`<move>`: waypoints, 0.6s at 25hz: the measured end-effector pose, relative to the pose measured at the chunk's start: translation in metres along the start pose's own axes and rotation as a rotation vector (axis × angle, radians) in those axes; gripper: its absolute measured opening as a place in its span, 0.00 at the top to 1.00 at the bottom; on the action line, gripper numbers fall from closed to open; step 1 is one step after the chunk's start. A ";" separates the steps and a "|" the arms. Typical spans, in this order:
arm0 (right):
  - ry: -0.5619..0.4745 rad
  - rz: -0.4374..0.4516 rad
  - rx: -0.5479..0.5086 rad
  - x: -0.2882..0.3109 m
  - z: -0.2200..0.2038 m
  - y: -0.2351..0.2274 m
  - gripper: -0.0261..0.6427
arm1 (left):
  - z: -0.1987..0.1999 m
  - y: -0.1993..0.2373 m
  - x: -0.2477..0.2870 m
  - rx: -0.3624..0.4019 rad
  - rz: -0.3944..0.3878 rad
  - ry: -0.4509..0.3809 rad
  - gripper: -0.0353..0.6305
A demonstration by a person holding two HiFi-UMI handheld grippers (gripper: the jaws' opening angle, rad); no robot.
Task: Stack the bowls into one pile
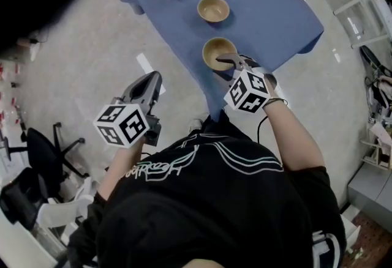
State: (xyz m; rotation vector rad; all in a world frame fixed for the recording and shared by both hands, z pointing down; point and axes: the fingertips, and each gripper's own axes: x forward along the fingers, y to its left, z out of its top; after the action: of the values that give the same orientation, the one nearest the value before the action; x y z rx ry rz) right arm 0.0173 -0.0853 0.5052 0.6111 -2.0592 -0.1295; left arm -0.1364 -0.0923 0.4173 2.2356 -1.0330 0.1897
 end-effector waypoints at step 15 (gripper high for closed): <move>0.029 -0.039 -0.096 -0.011 -0.022 -0.103 0.75 | 0.038 -0.009 0.044 -0.028 0.039 -0.050 0.91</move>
State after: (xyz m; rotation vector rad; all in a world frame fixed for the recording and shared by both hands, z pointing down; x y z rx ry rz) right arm 0.0787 -0.1665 0.4748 0.5905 -2.0012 -0.2393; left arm -0.1051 -0.1399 0.4003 2.2065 -1.1005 0.1359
